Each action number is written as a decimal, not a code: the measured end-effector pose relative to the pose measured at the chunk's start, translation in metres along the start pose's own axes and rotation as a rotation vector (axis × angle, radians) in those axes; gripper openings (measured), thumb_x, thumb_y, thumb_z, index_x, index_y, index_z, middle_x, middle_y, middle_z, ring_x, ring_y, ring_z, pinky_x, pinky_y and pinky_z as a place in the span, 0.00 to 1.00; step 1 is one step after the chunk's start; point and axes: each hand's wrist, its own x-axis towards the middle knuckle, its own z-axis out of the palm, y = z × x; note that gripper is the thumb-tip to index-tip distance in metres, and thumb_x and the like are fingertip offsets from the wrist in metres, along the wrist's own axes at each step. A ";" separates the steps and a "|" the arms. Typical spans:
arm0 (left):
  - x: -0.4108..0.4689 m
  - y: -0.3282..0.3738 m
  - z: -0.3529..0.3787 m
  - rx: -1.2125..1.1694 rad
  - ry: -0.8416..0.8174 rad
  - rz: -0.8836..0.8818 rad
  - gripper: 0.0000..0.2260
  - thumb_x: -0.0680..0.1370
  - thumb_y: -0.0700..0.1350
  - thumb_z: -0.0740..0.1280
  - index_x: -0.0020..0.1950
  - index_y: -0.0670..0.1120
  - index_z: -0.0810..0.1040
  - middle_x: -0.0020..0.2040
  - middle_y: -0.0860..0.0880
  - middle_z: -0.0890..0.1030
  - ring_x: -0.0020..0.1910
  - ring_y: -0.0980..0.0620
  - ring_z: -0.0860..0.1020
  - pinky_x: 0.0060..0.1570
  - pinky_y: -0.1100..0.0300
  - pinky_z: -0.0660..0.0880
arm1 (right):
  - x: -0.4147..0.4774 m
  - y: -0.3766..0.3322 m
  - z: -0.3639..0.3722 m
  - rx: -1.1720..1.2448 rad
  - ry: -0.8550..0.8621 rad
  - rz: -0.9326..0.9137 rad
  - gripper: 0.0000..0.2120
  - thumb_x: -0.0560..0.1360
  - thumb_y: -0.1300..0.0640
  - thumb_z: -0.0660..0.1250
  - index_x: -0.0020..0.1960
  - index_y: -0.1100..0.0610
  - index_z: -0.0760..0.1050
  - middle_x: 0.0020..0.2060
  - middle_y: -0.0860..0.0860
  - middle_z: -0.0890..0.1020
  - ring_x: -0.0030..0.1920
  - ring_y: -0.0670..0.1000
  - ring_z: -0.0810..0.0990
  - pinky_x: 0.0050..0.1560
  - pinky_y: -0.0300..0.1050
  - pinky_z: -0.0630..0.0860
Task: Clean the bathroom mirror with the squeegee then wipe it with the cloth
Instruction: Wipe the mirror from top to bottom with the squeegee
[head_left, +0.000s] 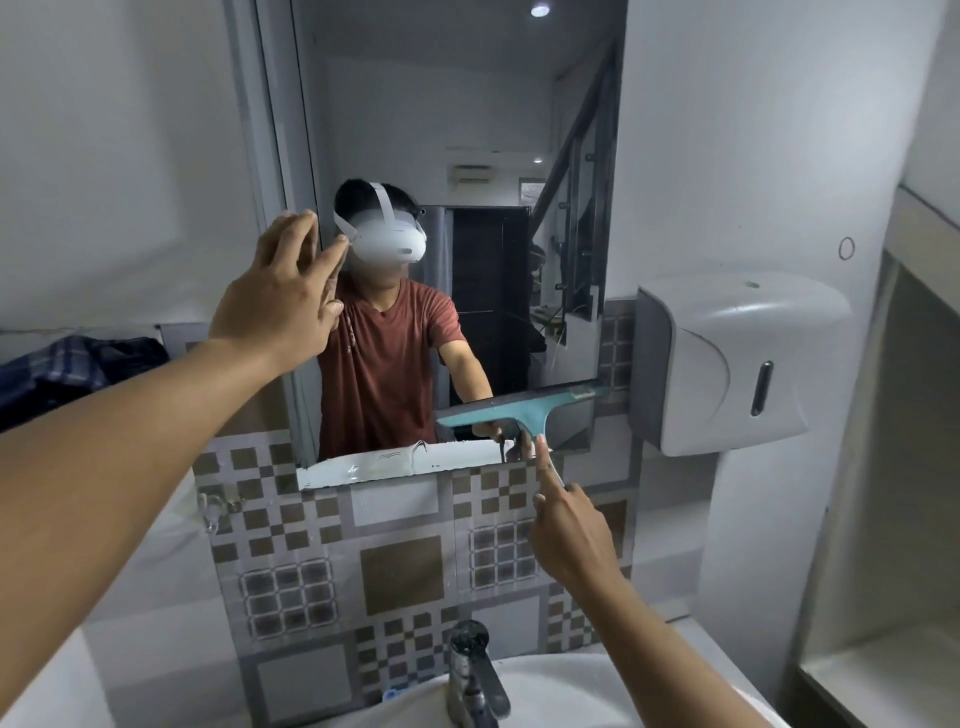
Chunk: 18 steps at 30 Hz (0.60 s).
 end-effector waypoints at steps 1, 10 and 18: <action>0.000 -0.001 0.000 -0.003 0.000 0.002 0.31 0.75 0.45 0.72 0.76 0.44 0.67 0.76 0.37 0.62 0.77 0.34 0.57 0.46 0.29 0.79 | -0.001 -0.001 0.003 0.024 -0.008 0.010 0.43 0.82 0.62 0.59 0.78 0.36 0.32 0.47 0.58 0.78 0.31 0.51 0.73 0.30 0.44 0.73; -0.001 -0.003 0.002 -0.024 0.016 0.003 0.30 0.76 0.45 0.72 0.77 0.44 0.66 0.77 0.38 0.60 0.78 0.36 0.55 0.49 0.30 0.78 | -0.013 -0.020 0.010 0.170 -0.066 0.030 0.41 0.82 0.61 0.57 0.80 0.41 0.31 0.39 0.52 0.75 0.35 0.51 0.74 0.32 0.44 0.69; -0.001 -0.004 0.004 -0.024 0.028 0.006 0.30 0.76 0.45 0.71 0.77 0.44 0.66 0.77 0.38 0.60 0.79 0.37 0.55 0.51 0.30 0.78 | -0.020 -0.051 0.014 0.433 -0.134 0.083 0.41 0.80 0.63 0.55 0.80 0.41 0.32 0.44 0.57 0.82 0.36 0.59 0.79 0.40 0.58 0.80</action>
